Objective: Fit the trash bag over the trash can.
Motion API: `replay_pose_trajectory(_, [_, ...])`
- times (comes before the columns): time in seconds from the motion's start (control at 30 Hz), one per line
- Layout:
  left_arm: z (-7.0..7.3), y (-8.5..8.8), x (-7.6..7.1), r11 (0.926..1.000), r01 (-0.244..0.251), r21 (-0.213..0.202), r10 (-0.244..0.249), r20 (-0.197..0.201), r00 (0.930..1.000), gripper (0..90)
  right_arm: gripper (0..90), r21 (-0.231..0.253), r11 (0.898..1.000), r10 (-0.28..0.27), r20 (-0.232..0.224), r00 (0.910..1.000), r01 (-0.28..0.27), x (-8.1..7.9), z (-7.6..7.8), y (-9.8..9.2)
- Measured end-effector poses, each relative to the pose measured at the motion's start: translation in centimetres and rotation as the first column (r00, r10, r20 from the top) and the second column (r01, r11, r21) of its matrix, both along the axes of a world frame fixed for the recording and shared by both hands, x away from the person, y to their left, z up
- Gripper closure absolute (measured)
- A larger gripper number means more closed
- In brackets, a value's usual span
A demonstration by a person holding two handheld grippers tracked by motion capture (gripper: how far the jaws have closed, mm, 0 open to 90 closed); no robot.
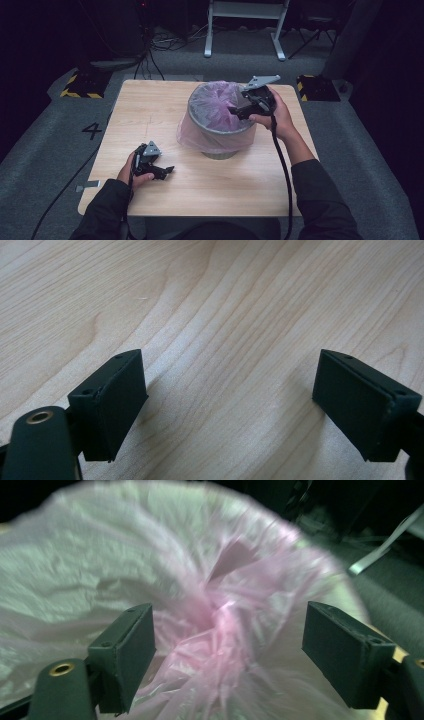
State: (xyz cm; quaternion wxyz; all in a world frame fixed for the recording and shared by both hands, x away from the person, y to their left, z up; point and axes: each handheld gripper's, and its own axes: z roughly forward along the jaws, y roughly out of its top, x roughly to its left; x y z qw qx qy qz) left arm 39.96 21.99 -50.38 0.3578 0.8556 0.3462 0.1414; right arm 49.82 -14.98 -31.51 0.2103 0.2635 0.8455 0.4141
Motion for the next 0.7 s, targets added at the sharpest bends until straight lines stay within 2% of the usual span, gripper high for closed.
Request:
replay_pose_trajectory(0.07, [0.0, 0.0, 0.0, 1.0000, 0.000, 0.000, 0.000, 0.000, 1.0000, 13.8, 21.1, 0.053, 0.999, -0.009, 0.010, 0.9999, 0.009, -0.3, 0.3, -0.8])
replay_pose_trajectory(0.13, [0.0, 0.0, 0.0, 1.0000, 0.000, 0.001, 0.000, 0.000, 1.0000, 13.8, 21.0, 0.074, 0.997, -0.009, 0.021, 0.9997, 0.007, -0.7, 0.4, -1.5])
replay_pose_trajectory(0.2, [0.0, 0.0, 0.0, 1.0000, 0.000, 0.001, 0.000, 0.000, 1.0000, 13.8, 20.9, 0.077, 0.997, -0.013, 0.036, 0.9993, 0.010, -1.3, 0.5, -2.1])
replay_pose_trajectory(0.37, [0.0, 0.0, 0.0, 1.0000, 0.000, 0.001, 0.000, 0.000, 1.0000, 13.8, 20.8, 0.120, 0.993, -0.018, 0.067, 0.9976, 0.009, -2.8, 0.4, -3.9])
replay_pose_trajectory(0.47, [0.0, 0.0, 0.0, 1.0000, -0.001, -0.001, 0.001, 0.000, 1.0000, 13.8, 20.4, 0.123, 0.992, -0.026, 0.073, 0.9970, 0.017, -3.3, 0.3, -4.5])
replay_pose_trajectory(0.5, [0.0, 0.0, 0.0, 1.0000, 0.000, 0.001, 0.000, 0.000, 1.0000, 13.8, 20.1, 0.131, 0.991, -0.032, 0.082, 0.9961, 0.021, -4.0, 0.0, -5.4])
replay_pose_trajectory(0.57, [0.0, 0.0, 0.0, 1.0000, -0.001, -0.001, 0.001, 0.000, 1.0000, 13.8, 20.0, 0.135, 0.990, -0.039, 0.087, 0.9954, 0.027, -4.4, -0.1, -5.8])
replay_pose_trajectory(0.6, [0.0, 0.0, 0.0, 1.0000, -0.001, -0.001, 0.001, 0.000, 1.0000, 13.8, 19.3, 0.147, 0.989, -0.033, 0.098, 0.9946, 0.018, -5.2, -0.3, -6.8])
replay_pose_trajectory(0.7, [0.0, 0.0, 0.0, 1.0000, 0.000, 0.002, 0.000, -0.002, 1.0000, 13.7, 19.2, 0.143, 0.989, -0.047, 0.113, 0.9925, 0.031, -6.0, -0.7, -7.8])
